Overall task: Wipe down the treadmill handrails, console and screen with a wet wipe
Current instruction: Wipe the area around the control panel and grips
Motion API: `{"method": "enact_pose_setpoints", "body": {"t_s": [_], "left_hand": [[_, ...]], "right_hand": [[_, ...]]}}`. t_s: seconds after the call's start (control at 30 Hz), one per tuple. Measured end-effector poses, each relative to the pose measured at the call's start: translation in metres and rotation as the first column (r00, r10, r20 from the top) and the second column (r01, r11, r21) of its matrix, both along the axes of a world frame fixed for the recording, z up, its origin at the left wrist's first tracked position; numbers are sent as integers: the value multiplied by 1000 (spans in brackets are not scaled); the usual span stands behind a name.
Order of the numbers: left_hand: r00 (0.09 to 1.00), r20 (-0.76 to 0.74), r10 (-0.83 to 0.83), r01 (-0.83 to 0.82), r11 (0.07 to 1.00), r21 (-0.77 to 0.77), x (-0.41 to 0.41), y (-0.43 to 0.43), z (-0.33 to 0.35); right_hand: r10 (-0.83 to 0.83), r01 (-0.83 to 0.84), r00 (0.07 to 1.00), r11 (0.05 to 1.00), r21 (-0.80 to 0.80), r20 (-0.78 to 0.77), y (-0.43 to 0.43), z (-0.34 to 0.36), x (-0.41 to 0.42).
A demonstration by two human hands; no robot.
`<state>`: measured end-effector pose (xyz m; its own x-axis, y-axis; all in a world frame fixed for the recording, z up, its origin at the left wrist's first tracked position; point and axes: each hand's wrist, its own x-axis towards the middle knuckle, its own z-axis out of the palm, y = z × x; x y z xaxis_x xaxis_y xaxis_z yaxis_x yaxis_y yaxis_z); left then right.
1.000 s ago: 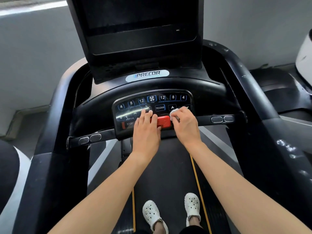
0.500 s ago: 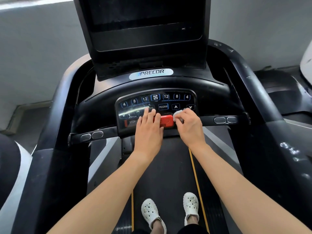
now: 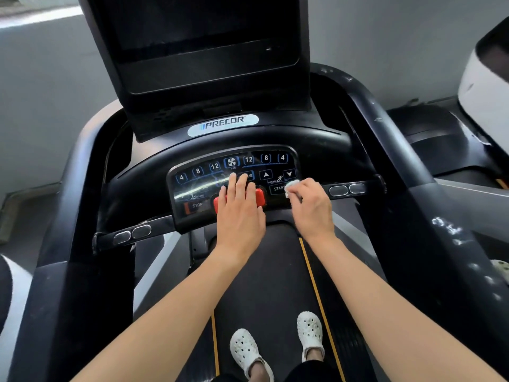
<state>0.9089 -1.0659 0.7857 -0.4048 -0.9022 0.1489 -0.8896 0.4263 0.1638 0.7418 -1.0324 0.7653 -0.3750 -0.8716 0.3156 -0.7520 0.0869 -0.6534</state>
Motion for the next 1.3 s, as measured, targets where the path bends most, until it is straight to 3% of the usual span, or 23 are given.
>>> {"method": "enact_pose_setpoints", "body": {"t_s": [0.13,0.37,0.6,0.87,1.13,1.3], "left_hand": [[999,35,-23,22,1000,23,-6,-2,2],[994,109,-24,25,1000,-10,-15,-3,6],[987,163,-7,18,998,-68,-21,-13,17],[979,200,29,-15,997,-74,-25,-14,18],[982,186,43,-28,996,-80,-27,-14,21],[985,166,49,-35,996,-87,-28,-13,20]], "right_hand": [[-138,138,990,990,-8,41,-8,4,-16],[-15,15,999,1000,-11,-29,-2,4,-10],[-86,92,991,994,-51,99,-63,35,-21],[-90,98,988,994,-56,126,-19,10,-16],[-65,77,984,994,-71,167,-75,38,-25],[-75,92,981,992,-88,181,-43,18,-24]]}}
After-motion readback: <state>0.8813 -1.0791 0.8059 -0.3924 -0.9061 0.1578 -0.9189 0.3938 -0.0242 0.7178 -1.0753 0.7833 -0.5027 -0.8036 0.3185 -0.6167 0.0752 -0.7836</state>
